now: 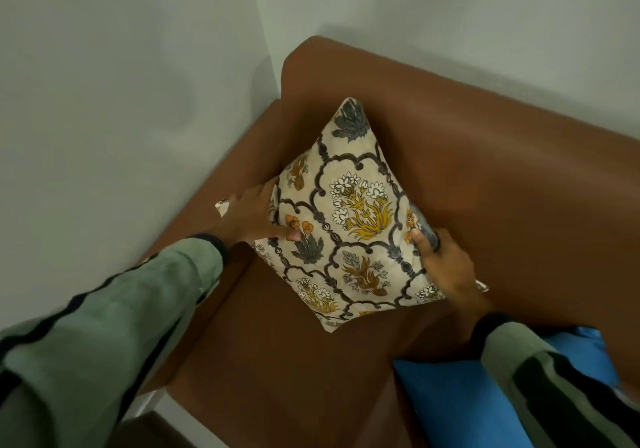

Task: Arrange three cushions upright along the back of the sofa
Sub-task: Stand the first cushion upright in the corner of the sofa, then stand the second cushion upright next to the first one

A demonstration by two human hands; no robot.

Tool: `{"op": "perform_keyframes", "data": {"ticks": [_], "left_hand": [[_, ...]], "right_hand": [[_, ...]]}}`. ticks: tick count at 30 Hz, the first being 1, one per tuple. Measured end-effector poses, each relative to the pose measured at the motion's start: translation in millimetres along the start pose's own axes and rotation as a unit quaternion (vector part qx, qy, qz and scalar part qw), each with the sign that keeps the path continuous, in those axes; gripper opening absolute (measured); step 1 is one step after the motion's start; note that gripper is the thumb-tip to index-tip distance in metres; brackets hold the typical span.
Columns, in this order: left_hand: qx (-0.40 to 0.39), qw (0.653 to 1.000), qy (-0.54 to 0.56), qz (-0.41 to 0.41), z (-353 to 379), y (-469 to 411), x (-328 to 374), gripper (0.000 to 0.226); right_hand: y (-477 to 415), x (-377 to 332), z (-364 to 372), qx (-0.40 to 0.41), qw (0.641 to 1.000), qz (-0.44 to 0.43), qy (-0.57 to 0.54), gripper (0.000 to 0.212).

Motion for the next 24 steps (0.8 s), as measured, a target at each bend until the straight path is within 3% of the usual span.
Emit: {"op": "perform_keyframes", "data": {"ticks": [4,9,11,15,19,24], "left_hand": [[0.062,0.997,-0.047,0.003,7.6,24.8,0.2,0.123],[0.208,0.972,-0.109,0.024,35.8,75.0,48.9,0.076],[0.228,0.963,-0.132,0.053,55.7,96.2,82.8,0.07],[0.13,0.968,-0.137,0.166,120.0,131.4,161.5,0.071],[-0.001,0.956,-0.161,0.246,191.8,156.9,233.3,0.09],[-0.087,0.938,-0.196,0.273,275.5,151.7,289.3,0.105]], "right_hand": [[10.2,6.7,-7.4,0.044,0.999,-0.024,0.022,0.064],[40.0,56.2,-32.5,0.093,0.994,-0.035,0.047,0.062],[56.6,91.9,-48.8,0.098,0.993,-0.033,0.061,0.061],[97.0,188.3,-78.9,0.08,0.988,-0.038,0.125,0.067],[150.3,310.1,-101.4,0.043,0.976,-0.049,0.206,0.076],[191.3,443.6,-94.1,0.016,0.942,-0.145,0.304,0.112]]}}
Point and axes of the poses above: each hand's wrist, its own y-axis away from the middle knuckle, its own z-axis out of the palm, x = y × z, the point moved 3 cm from there along -y, towards the middle knuckle, and after that the axes turned 13 degrees about z, right-handed, at the moved point
